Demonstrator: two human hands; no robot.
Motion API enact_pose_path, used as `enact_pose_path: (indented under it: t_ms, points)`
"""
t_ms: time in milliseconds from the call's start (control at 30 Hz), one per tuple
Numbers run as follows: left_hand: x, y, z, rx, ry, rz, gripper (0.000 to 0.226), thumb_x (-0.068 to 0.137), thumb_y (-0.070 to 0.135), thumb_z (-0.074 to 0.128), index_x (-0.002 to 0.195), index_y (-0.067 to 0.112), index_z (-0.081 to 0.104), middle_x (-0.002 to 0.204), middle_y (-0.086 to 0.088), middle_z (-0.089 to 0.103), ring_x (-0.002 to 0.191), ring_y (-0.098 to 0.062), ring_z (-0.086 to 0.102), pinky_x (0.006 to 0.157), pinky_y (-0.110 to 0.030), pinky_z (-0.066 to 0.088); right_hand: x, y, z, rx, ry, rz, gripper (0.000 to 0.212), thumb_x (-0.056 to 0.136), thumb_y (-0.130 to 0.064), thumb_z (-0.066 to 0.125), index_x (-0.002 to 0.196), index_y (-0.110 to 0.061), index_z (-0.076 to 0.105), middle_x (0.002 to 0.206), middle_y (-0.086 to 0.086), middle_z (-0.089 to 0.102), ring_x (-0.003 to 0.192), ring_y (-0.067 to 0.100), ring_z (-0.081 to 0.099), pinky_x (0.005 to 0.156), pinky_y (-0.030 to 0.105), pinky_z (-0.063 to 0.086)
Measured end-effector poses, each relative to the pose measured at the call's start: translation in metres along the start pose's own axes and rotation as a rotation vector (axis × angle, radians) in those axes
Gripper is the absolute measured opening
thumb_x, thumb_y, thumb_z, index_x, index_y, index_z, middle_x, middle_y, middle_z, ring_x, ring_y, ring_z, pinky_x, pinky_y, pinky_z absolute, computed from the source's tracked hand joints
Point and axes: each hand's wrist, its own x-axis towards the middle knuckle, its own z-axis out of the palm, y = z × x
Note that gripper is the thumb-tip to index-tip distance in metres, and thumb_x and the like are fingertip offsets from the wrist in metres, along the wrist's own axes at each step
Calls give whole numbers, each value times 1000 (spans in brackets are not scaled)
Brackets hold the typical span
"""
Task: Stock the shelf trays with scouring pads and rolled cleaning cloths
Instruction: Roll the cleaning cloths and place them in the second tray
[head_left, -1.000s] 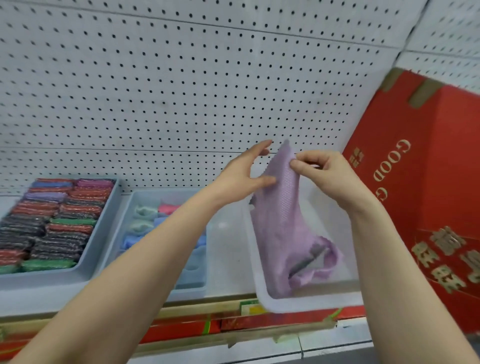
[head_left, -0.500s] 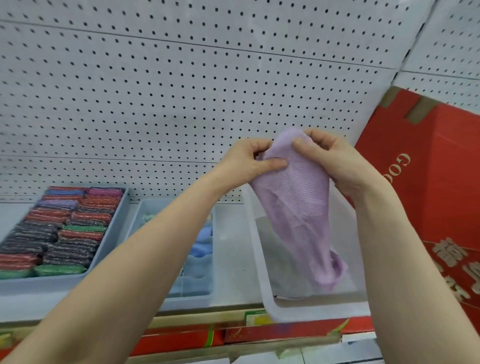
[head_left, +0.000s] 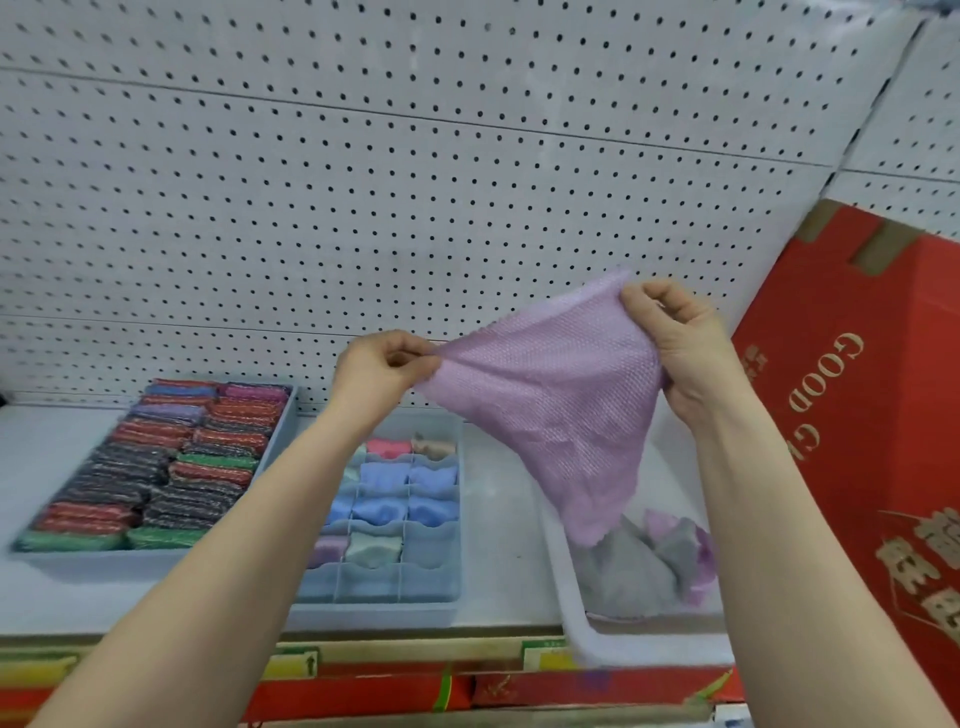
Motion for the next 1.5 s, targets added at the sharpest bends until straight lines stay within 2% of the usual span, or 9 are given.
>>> enact_pose_path:
  t_ms: [200,333,500,700,1000,1133,1300,1400,1500]
  points:
    - [-3,-2,-15,300,118,44,7,84,24,67,82,30,68,60,5,51,56,-13,50,62,-29,41,-27,3,29,41,-606,95,15,79,-23,76,88,-16,65,71,-3,62,59,6,56,53,16,47]
    - [-4,14,-17,14,-31,64,25,93,7,56,84,27,68,84,4,66,70,-7,62,63,-18,50,-41,19,56,-190,-906,87,9,85,-10,67,86,-19,70,54,-7,51,49,4,41,49,15,37]
    - [-15,40,-18,-172,-177,94,26,98,5,52,86,23,67,75,13,67,59,-2,49,57,-13,38,-34,27,64,-15,-643,67,12,77,-7,77,88,-12,72,72,2,69,64,9,61,65,20,50]
    - [-29,60,-26,-144,-346,169,25,101,7,45,90,19,65,70,-14,46,51,-10,33,47,-16,28,-27,20,70,36,-314,-48,13,72,-18,79,81,-13,72,71,2,69,66,12,60,66,25,49]
    - [-34,64,-24,-133,-316,203,21,100,3,44,94,13,61,51,3,33,44,-7,29,44,-15,31,-28,22,84,-97,-296,-161,12,76,-11,81,79,-11,69,69,0,63,67,12,57,65,21,49]
    - [-37,65,-25,-199,-326,156,14,99,13,52,111,16,58,63,7,54,53,-6,42,52,-15,38,-25,26,85,-107,-272,-160,18,78,-14,81,87,-7,66,74,10,63,70,20,56,65,29,46]
    - [-35,59,-23,-52,-318,225,59,86,4,67,133,31,44,104,3,75,98,-13,70,93,-40,53,-22,24,86,-179,-295,-127,23,81,-13,78,102,-14,70,86,0,69,70,14,62,64,26,52]
    - [-35,64,-24,73,-216,305,67,86,4,66,136,38,39,102,13,72,96,-2,68,92,-24,51,-20,16,86,-204,-355,-93,9,81,-10,77,85,-10,70,72,1,68,61,7,60,57,18,47]
    - [-29,71,-32,100,-153,335,75,80,10,74,135,44,37,104,13,65,78,-12,69,78,-23,53,-13,1,88,-221,-325,-150,11,82,-11,77,78,-13,66,66,2,61,58,8,54,55,18,45]
